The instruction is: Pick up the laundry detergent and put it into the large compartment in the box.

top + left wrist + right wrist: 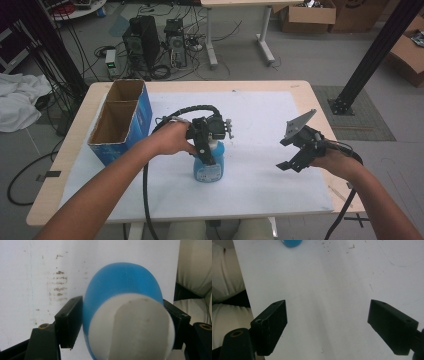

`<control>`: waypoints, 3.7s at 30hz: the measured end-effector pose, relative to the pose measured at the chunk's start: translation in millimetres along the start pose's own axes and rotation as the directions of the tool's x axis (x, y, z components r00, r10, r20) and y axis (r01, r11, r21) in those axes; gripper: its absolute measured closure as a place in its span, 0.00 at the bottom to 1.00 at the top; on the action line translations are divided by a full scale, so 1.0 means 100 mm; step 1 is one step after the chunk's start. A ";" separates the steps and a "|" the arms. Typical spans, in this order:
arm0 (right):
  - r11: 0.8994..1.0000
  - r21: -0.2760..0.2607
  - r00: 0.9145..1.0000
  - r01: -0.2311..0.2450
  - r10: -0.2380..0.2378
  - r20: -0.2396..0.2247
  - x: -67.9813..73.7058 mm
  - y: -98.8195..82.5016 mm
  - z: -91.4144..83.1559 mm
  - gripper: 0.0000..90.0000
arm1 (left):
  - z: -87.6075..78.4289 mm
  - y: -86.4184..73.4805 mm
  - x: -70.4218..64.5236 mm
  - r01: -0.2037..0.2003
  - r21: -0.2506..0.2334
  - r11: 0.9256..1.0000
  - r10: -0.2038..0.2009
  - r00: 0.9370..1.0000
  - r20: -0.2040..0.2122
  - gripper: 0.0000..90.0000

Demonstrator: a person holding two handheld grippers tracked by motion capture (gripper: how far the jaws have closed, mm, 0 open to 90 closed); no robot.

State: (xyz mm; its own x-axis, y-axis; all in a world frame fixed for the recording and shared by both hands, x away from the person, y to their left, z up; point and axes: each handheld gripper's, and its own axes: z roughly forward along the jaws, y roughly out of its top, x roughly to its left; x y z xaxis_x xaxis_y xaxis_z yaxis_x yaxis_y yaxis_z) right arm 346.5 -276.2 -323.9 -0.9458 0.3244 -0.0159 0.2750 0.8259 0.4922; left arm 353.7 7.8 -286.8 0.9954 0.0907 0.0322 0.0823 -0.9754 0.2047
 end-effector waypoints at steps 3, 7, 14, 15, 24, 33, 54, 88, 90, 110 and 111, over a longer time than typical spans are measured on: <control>1.000 -0.001 1.000 -0.001 0.001 0.000 0.00 0.00 0.00 0.18 | 0.00 0.00 0.00 -0.003 0.001 1.000 0.003 1.000 0.001 0.36; 1.000 0.000 1.000 -0.002 0.002 -0.002 0.00 0.00 0.00 0.18 | -0.01 -0.01 0.00 -0.004 -0.001 1.000 0.004 1.000 -0.002 0.37; 1.000 -0.003 1.000 -0.002 0.002 -0.002 0.00 0.00 0.01 0.18 | -0.01 -0.01 -0.01 -0.012 -0.006 1.000 0.012 1.000 0.002 0.41; 1.000 -0.003 1.000 -0.002 0.002 -0.002 0.00 0.00 0.01 0.18 | -0.01 -0.01 -0.01 -0.012 -0.006 1.000 0.012 1.000 0.002 0.41; 1.000 -0.003 1.000 -0.003 0.003 -0.007 0.01 0.01 0.01 0.18 | -0.02 -0.02 -0.01 -0.014 -0.011 1.000 0.014 1.000 0.001 0.42; 1.000 -0.005 1.000 -0.004 0.004 -0.009 0.01 0.01 0.01 0.18 | -0.10 -0.03 -0.01 0.042 -0.016 0.999 -0.042 0.999 0.008 0.42; 1.000 0.003 1.000 0.009 -0.009 -0.006 0.05 0.03 -0.03 0.18 | -0.77 -0.05 0.12 0.391 -0.066 0.918 -0.396 0.914 -0.087 0.42; 0.995 -0.001 0.995 0.099 -0.099 -0.011 0.06 0.16 -0.14 0.19 | -1.66 -0.29 0.25 0.839 -0.128 0.530 -0.843 0.505 -0.184 0.42; 0.995 -0.002 0.994 0.104 -0.105 -0.009 0.05 0.18 -0.14 0.19 | -1.74 -0.33 0.25 0.860 -0.135 0.492 -0.864 0.463 -0.198 0.42; 0.991 -0.014 0.990 0.137 -0.137 -0.015 0.01 0.25 -0.16 0.19 | -2.27 -0.77 0.30 0.951 -0.213 0.226 -0.957 0.175 -0.231 0.42; 0.991 -0.013 0.991 0.135 -0.136 -0.014 0.01 0.25 -0.16 0.19 | -2.29 -0.80 0.30 0.951 -0.221 0.214 -0.960 0.163 -0.229 0.42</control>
State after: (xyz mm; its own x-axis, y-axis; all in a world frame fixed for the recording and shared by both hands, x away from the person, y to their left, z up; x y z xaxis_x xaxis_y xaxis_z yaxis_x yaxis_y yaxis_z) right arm 349.9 -263.0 -298.0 -0.9767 0.2029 -0.0704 0.1421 0.8560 0.4970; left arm 365.9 134.1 -78.5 0.0716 0.9969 0.0331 0.9536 -0.0782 0.2908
